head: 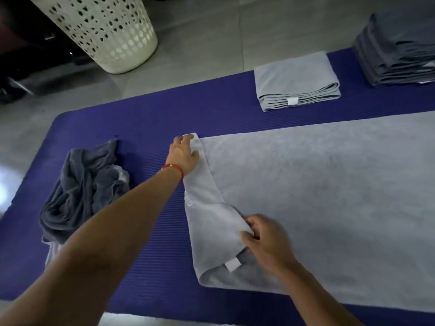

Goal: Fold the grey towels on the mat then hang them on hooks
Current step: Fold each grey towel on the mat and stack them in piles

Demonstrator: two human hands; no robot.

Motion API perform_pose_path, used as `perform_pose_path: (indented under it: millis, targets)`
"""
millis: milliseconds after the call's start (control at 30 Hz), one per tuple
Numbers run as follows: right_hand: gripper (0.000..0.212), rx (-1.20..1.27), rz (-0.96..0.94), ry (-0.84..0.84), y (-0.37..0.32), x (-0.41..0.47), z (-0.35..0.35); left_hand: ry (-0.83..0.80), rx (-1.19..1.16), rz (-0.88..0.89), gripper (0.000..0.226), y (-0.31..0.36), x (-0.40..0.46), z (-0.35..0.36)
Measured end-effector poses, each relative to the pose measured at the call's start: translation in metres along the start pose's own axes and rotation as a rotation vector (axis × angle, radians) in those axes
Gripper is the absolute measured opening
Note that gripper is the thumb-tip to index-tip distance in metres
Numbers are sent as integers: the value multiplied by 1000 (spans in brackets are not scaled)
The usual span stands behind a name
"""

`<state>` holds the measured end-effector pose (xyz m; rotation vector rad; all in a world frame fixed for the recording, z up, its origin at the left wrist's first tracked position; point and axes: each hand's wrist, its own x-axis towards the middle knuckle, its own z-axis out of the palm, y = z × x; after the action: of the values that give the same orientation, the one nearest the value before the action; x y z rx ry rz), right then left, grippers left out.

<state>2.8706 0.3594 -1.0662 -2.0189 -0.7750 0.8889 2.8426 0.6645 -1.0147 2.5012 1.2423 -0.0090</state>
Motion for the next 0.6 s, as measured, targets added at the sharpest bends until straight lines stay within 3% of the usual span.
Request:
perform_pose_path:
  millis: [133, 267, 367, 467, 600]
  targets:
    - [19, 84, -14, -21, 11, -6, 3, -128, 155, 84, 62, -2, 50, 3]
    - [25, 187, -58, -53, 20, -8, 5, -223, 291, 46, 66, 2, 79, 4]
    - [27, 211, -67, -68, 24, -10, 4, -104, 302, 78, 54, -1, 89, 6]
    - [25, 226, -67, -95, 20, -10, 0, 88, 154, 88, 32, 5, 80, -1]
    - [15, 233, -11, -192, 19, -11, -47, 205, 8, 241, 23, 35, 54, -23]
